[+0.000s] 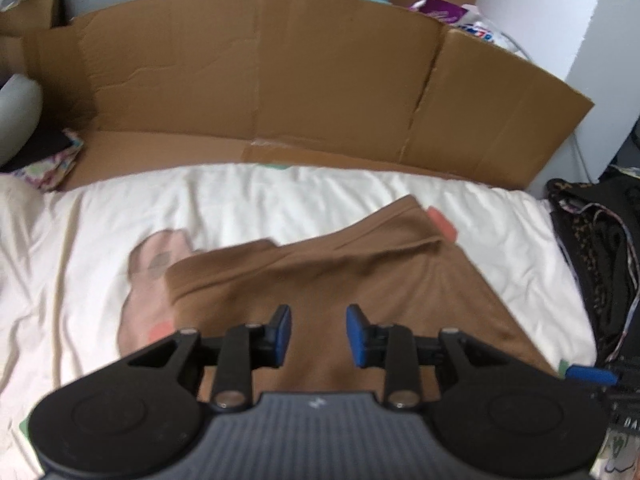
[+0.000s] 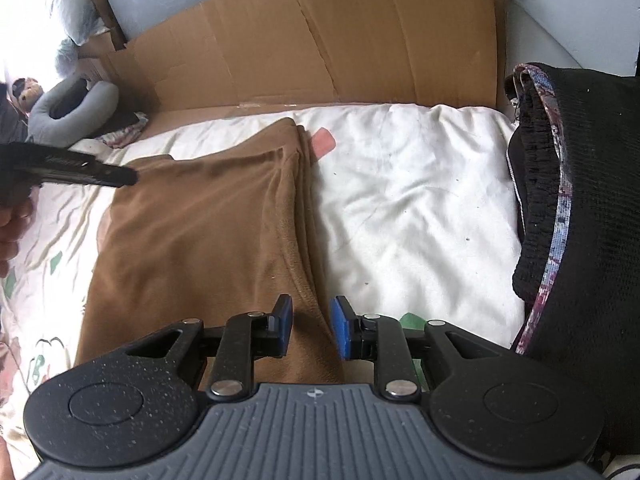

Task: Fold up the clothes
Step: 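Withdraw both open tools from the folded brown shirt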

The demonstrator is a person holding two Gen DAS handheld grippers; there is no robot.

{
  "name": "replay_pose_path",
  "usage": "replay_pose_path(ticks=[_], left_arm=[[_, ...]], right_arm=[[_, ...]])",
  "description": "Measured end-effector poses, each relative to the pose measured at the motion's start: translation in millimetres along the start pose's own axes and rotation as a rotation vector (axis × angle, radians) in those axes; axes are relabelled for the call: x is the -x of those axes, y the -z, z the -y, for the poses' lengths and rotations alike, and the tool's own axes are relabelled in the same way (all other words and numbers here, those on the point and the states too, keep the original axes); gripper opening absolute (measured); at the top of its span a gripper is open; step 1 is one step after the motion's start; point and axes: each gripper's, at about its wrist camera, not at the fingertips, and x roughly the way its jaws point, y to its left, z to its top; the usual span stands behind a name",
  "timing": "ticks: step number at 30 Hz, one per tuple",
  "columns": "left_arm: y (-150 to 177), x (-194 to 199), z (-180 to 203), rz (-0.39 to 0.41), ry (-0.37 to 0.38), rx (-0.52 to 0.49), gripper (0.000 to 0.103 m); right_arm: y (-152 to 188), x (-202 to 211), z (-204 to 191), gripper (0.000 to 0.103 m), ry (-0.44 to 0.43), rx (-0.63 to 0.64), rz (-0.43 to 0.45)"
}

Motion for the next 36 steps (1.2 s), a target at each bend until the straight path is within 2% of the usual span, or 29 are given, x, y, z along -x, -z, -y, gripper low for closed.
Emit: replay_pose_path(ticks=[7,13,16,23,26,28,30,33,35,36], left_arm=[[7,-20,-17,-0.031,-0.043,0.013,0.036],[-6,-33,-41,-0.018,-0.13,0.072,0.034],[-17,-29,-51,-0.01,-0.144,0.092,0.032],[-34,-4,-67,0.025,-0.164,0.072,0.034],[-34,1,-74,0.011,-0.139,0.082,0.04],[-29,-2,-76,-0.009,-0.121,0.091,0.05],[-23,-9,-77,-0.028,-0.113,0.096,0.052],[-13,-26,-81,-0.058,-0.104,0.135,0.05],[-9,-36,-86,-0.06,-0.084,0.174,0.042],[-7,-40,-89,-0.06,-0.073,0.193,0.036]], right_arm=[[-1,-9,10,0.027,0.032,-0.022,-0.025],[2,-4,21,0.027,0.06,-0.051,-0.024],[1,3,31,0.027,0.067,-0.086,-0.013],[-2,20,31,0.027,0.032,-0.103,0.033],[-4,24,24,0.027,0.01,-0.086,0.051],[-5,25,18,0.027,-0.007,-0.065,0.058],[-5,24,12,0.027,-0.017,-0.04,0.055],[-4,17,5,0.027,-0.012,-0.002,0.039],[-4,12,3,0.027,-0.009,0.018,0.027],[-4,9,2,0.027,-0.007,0.027,0.02]])
